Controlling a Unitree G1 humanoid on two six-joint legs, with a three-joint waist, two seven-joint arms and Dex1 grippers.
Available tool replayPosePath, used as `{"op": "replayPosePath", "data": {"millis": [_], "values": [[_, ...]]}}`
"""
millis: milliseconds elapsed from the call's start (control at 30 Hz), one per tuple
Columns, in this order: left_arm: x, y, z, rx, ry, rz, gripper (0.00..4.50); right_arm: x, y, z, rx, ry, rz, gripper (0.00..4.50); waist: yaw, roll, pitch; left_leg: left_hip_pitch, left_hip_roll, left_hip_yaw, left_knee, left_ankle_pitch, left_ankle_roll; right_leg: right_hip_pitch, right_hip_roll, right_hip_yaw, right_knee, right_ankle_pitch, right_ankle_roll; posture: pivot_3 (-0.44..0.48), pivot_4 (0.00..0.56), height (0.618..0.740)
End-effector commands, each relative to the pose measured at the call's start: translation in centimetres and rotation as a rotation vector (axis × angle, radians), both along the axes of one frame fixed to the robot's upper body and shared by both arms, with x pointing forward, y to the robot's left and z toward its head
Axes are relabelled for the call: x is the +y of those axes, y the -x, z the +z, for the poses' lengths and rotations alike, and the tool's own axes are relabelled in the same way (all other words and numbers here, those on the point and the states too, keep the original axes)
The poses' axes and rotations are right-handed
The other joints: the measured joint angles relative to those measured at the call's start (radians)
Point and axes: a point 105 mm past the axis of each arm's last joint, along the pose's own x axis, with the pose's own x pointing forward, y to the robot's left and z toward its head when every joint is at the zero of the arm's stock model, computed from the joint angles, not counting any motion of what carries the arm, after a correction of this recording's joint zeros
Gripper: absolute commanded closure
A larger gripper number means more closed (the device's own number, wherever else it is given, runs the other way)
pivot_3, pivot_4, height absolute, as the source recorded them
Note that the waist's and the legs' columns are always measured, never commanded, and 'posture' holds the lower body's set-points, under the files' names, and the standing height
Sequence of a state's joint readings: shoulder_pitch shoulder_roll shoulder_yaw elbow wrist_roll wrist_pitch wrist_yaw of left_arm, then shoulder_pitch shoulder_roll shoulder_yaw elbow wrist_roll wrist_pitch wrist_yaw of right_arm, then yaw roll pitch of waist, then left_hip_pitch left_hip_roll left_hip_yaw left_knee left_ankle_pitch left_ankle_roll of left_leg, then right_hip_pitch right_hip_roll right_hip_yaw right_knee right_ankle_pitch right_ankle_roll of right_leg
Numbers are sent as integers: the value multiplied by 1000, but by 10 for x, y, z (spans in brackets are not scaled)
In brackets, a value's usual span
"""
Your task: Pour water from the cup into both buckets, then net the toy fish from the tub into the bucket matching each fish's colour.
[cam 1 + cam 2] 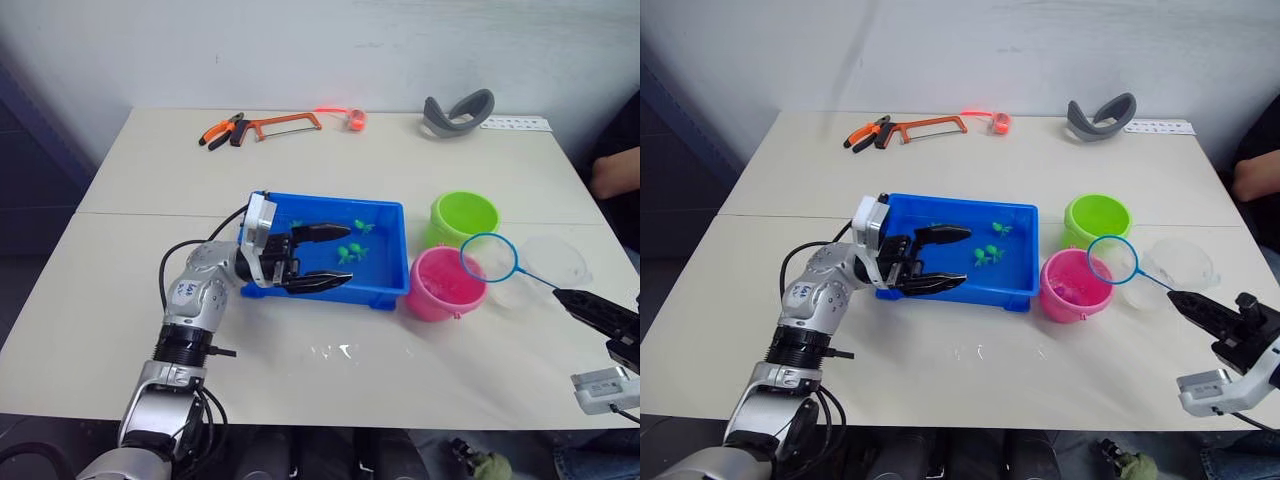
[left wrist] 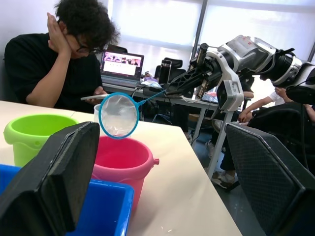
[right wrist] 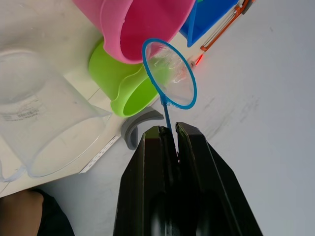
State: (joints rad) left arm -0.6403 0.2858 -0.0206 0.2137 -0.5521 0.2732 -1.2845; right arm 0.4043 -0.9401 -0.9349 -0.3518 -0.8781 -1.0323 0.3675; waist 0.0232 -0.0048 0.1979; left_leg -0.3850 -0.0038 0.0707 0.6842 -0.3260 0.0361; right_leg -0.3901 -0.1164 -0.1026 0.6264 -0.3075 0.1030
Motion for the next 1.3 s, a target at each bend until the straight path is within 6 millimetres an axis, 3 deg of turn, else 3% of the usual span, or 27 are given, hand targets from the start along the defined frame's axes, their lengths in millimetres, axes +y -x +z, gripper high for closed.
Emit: {"op": "replayPosePath", "data": {"millis": [33, 167, 333, 433, 700, 833, 1067, 1200, 1300], "values": [[1, 4, 2, -20, 21, -10, 87, -2, 1, 17, -75, 25, 5, 4500, 0, 0, 0, 0, 0, 0, 0, 0, 0, 0, 0, 0, 0, 0, 0, 0, 150, 740], [6, 2, -2, -17, 19, 5, 87, 5, -3, 29, -91, -117, 1, 4500, -1, 0, 0, 0, 0, 0, 0, 0, 0, 0, 0, 0, 0, 0, 0, 0, 150, 740], [21, -2, -4, -12, 21, 62, 87, 34, -11, 35, 108, -686, -57, 4500, -3, 0, 0, 1, 1, -1, 0, 0, 0, 1, 0, -1, 0, 0, 0, 0, 150, 740], [49, -6, 7, 37, 87, 156, 87, 59, -26, 48, 211, -921, -30, 4500, -13, 0, 0, 1, 1, -2, 0, 0, 0, 2, -1, -1, 1, 0, 0, 0, 150, 740], [121, -4, 4, 4, 5, 456, 87, 93, -75, 50, 359, -916, -40, 4500, -23, 0, 0, 2, 1, -7, 0, 0, 0, 4, -8, -5, -1, 0, -1, 0, 150, 740], [140, 4, -1, 2, -51, 524, 87, 106, -98, 40, 364, -767, -17, 4500, -21, 0, 0, 0, -2, -7, 0, 0, 1, 3, -12, -8, -1, 0, -1, 0, 150, 740], [140, 11, 2, -20, -75, 577, 87, 120, -127, 16, 347, -503, 34, 4500, -25, 0, 0, -3, -3, -5, 0, 0, 1, 0, -13, -8, 0, 0, -1, 0, 150, 740], [138, 13, 4, -24, -78, 588, 87, 124, -138, 18, 351, -495, 51, 4500, -26, 0, 0, -3, -2, -4, 0, 0, 1, -1, -12, -8, 0, 0, -1, 0, 150, 740], [136, 14, 5, -24, -80, 597, 87, 131, -139, 16, 448, -568, 35, 4500, -27, 0, 0, -3, -2, -4, 0, 1, 1, -1, -12, -8, 0, 0, -1, 0, 150, 740]]}}
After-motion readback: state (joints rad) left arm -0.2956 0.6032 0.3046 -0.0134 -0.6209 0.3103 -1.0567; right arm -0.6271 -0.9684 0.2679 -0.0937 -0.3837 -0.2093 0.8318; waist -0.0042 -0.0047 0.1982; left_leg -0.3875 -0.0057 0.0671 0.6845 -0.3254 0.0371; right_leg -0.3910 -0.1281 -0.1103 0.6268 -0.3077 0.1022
